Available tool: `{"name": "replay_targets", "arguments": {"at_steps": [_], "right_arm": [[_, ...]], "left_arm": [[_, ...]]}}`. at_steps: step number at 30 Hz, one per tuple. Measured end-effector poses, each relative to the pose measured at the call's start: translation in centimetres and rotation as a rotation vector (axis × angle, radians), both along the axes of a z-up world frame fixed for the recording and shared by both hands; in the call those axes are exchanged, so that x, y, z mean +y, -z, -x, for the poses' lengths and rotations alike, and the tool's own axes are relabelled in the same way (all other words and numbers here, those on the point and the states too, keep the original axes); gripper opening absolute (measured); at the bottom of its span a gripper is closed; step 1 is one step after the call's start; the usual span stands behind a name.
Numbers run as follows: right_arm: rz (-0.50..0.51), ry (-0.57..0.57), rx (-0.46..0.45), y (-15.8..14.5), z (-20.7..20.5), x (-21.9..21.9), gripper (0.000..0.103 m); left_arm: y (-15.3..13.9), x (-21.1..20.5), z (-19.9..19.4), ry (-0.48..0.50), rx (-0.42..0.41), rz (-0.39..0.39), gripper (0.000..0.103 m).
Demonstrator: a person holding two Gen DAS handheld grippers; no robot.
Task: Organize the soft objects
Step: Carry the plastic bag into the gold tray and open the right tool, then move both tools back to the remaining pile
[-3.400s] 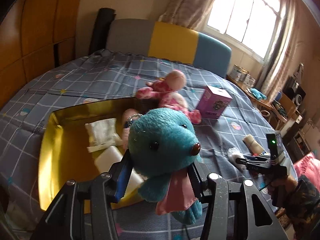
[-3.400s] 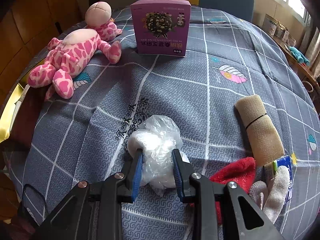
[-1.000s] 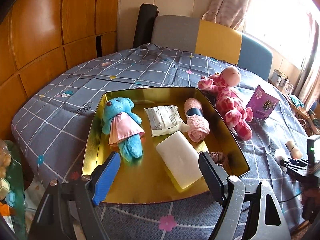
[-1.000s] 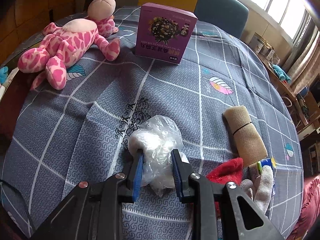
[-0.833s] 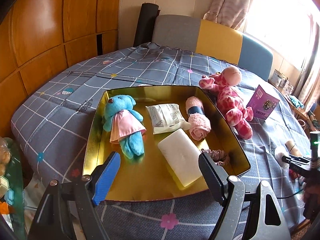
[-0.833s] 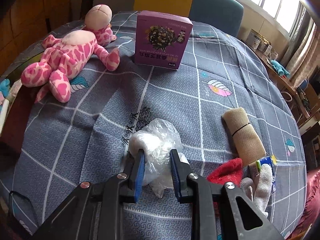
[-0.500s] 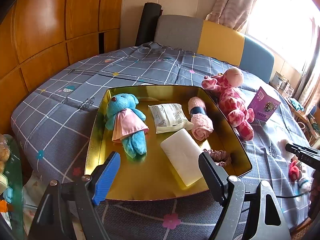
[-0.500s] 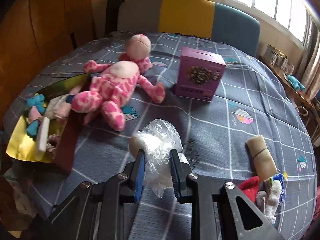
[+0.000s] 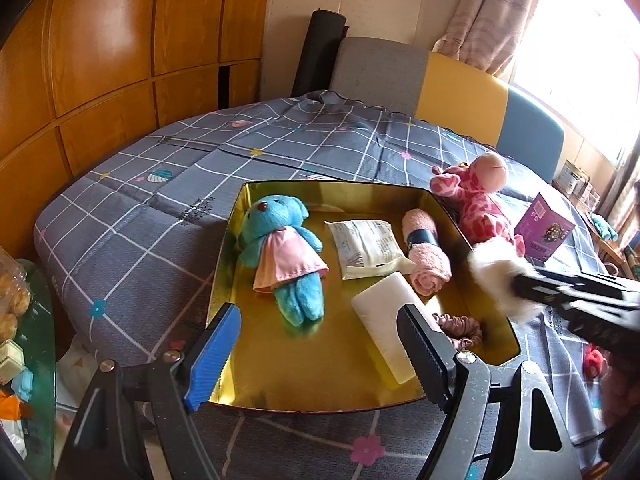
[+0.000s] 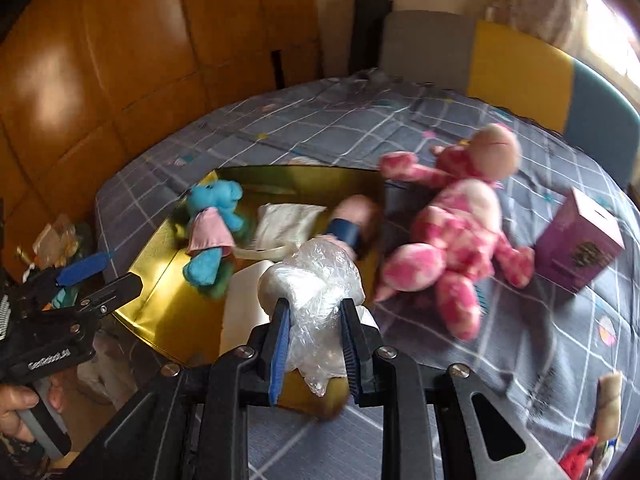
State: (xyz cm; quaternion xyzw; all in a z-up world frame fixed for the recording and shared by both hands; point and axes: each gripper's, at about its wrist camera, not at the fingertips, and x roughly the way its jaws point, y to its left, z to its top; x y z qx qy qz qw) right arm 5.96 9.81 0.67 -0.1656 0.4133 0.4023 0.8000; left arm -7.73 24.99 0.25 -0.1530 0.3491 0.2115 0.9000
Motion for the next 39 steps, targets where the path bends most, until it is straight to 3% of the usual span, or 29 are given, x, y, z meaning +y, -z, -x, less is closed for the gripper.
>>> {"name": "replay_targets", "arguments": {"at_steps": [6, 10, 20, 39], "right_arm": [[0.162, -0.019, -0.029, 4.1, -0.5, 3.8, 0.024], [0.196, -0.03, -0.052, 5.0, -0.5, 4.1, 0.027], [0.116, 0.01, -0.014, 4.4, -0.8, 2.6, 0.041], [0.009, 0.108, -0.032, 1.5, 0.4, -2.7, 0.042]], "left_arm": [[0.2, 0.5, 0.1, -0.01, 0.005, 0.002, 0.081], [0.4, 0.5, 0.0, -0.004, 0.011, 0.008, 0.081], [0.6, 0.1, -0.2, 0.008, 0.017, 0.011, 0.081], [-0.6, -1.2, 0.0, 0.039, -0.002, -0.011, 0.081]]}}
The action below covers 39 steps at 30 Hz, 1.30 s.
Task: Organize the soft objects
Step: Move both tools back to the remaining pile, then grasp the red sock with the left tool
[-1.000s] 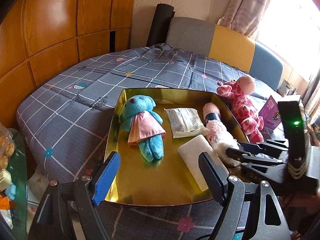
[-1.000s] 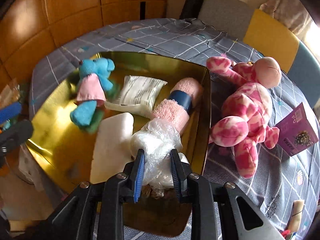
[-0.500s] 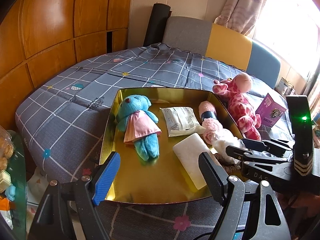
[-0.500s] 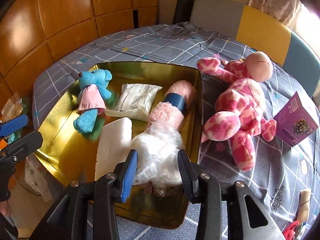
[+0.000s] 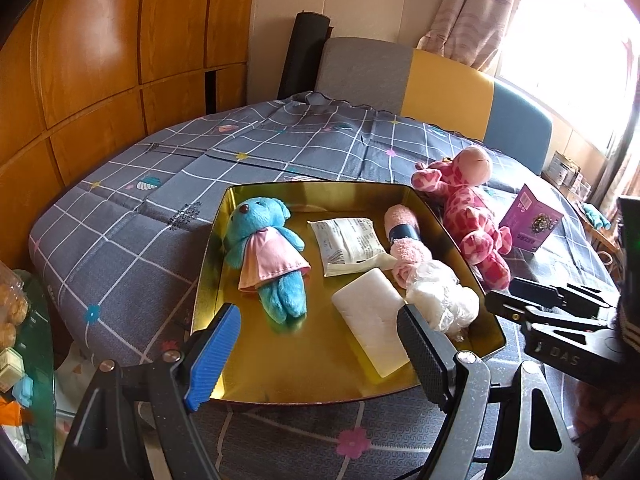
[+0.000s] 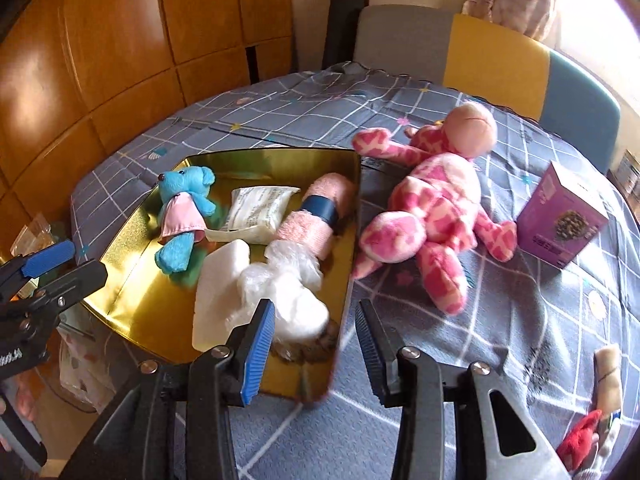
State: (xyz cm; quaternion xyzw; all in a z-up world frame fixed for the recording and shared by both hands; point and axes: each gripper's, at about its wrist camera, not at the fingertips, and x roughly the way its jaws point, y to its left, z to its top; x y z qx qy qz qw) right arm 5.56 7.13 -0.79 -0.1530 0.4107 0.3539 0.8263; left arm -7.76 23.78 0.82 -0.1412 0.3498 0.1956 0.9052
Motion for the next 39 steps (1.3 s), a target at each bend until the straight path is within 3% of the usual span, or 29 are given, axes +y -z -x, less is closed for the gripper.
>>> {"name": "replay_targets", "arguments": {"at_steps": [15, 26, 39], "right_arm": [[-0.007, 0.138, -0.036, -0.9, 0.4, -8.5, 0.042], [0.017, 0.382, -0.048, -1.6, -1.2, -19.5, 0.042], [0.022, 0.642, -0.045, -2.7, -1.3, -30.6, 0.042]], "left_arm": [[-0.5, -2.5, -1.0, 0.076, 0.007, -0.032, 0.081], [-0.8, -6.2, -3.5, 0.193, 0.02, -0.068, 0.081], [-0.8, -12.8, -7.7, 0.397, 0.049, -0.122, 0.081]]}}
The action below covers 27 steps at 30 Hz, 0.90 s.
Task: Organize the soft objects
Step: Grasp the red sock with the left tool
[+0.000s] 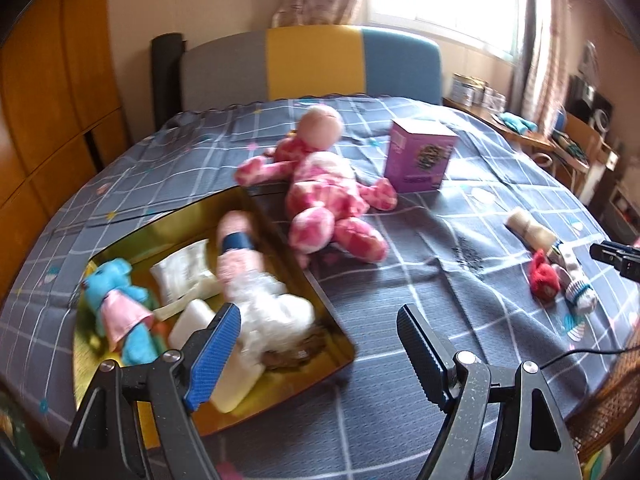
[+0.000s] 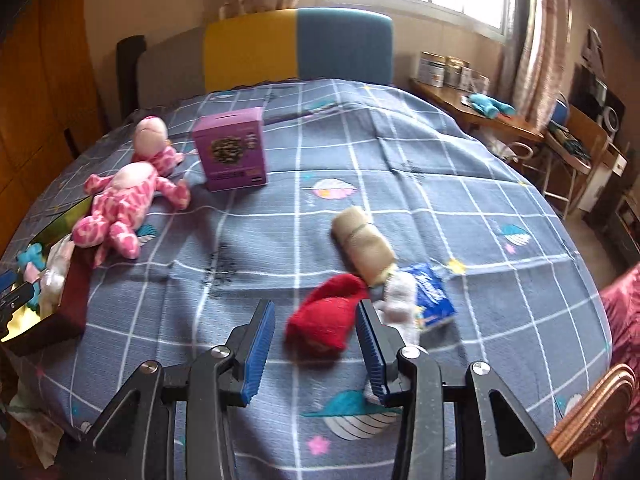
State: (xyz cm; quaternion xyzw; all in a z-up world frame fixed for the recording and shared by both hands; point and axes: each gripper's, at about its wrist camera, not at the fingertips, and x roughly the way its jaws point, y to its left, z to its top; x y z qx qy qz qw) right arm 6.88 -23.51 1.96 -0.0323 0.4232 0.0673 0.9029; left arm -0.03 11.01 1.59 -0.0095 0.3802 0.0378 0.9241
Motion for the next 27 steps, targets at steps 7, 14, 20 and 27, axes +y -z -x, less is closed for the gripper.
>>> {"name": "replay_targets", "arguments": {"at_steps": [7, 14, 20, 27], "right_arm": [[-0.032, 0.093, 0.019, 0.6, 0.2, -3.7, 0.042], [-0.137, 0.15, 0.045, 1.5, 0.2, -6.1, 0.042], [-0.292, 0.213, 0.059, 2.1, 0.2, -8.2, 0.042], [-0.379, 0.308, 0.007, 1.8, 0.9, -10.2, 0.042]], "left_arm": [[0.3, -3.5, -2.1, 0.095, 0.013, -0.023, 0.081], [0.6, -6.4, -3.9, 0.175, 0.034, -0.018, 0.081], [0.8, -9.4, -5.8, 0.259, 0.043, 0.002, 0.081], [1.2, -13.5, -8.5, 0.373, 0.074, 0.049, 0.081]]}}
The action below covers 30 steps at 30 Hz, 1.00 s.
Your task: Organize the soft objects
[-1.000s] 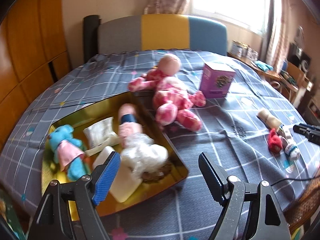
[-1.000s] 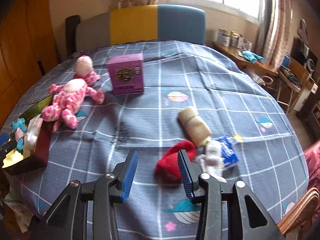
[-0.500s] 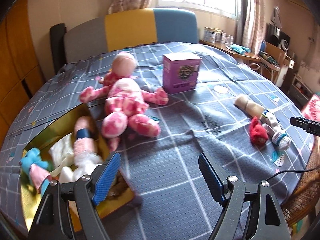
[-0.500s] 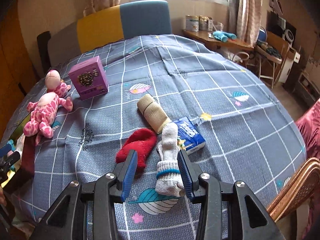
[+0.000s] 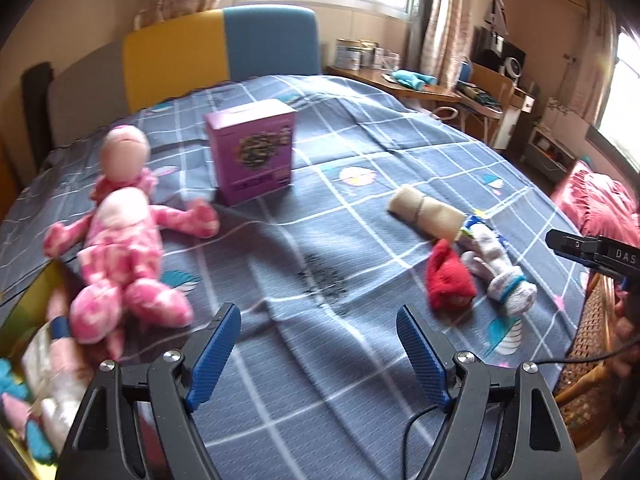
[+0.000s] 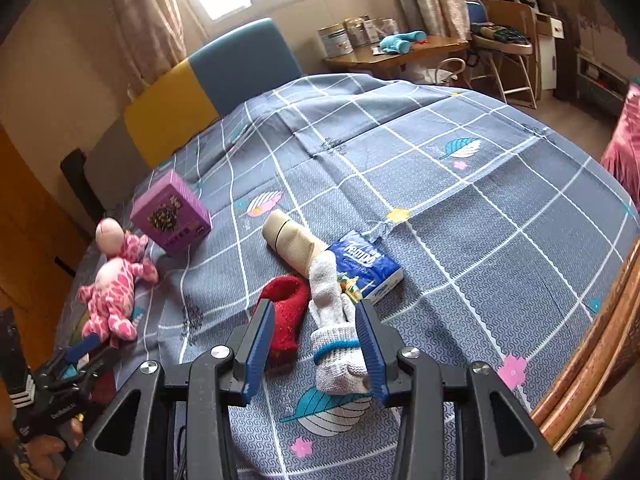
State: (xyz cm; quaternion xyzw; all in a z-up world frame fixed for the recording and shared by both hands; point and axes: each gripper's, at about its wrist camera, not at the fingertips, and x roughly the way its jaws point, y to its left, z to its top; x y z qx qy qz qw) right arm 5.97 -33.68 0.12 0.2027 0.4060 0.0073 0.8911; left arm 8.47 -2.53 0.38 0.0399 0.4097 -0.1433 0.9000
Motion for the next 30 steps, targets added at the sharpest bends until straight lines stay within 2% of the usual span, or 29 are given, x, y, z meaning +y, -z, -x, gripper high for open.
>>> {"name": "replay_targets", "arguments": {"at_steps": [4, 11, 19, 20, 21, 27, 30], "right_arm": [[-0.047, 0.044, -0.008, 0.1, 0.2, -1.2, 0.042], [-0.065, 0.053, -0.01, 0.2, 0.3, -1.5, 0.042], [-0.087, 0.054, -0.014, 0.4, 0.3, -1.8, 0.042], [-0.09, 0.049, -0.01, 0.4, 0.2, -1.8, 0.042], [-0.092, 0.05, -0.005, 0.5, 0.2, -1.8, 0.042], [-0.087, 0.04, -0.004, 0.5, 0.1, -1.7, 0.042], [-0.083, 0.036, 0.008, 0.6, 0.0, -1.6, 0.042]], "left_arm": [[0.8, -3.0, -1.8, 0.067, 0.041, 0.028, 0.079], [3.1, -10.0, -3.9, 0.198, 0.116, 0.033, 0.077], [6.1, -15.5, -6.1, 0.258, 0.177, -0.014, 0.077], [6.4, -15.8, -6.3, 0.261, 0.186, -0.016, 0.073], [6.8, -16.1, -6.5, 0.265, 0.195, -0.017, 0.064], [8.8, -17.7, -7.5, 0.289, 0.247, -0.013, 0.037], [8.6, -17.3, -7.1, 0.292, 0.222, 0.008, 0.033]]}}
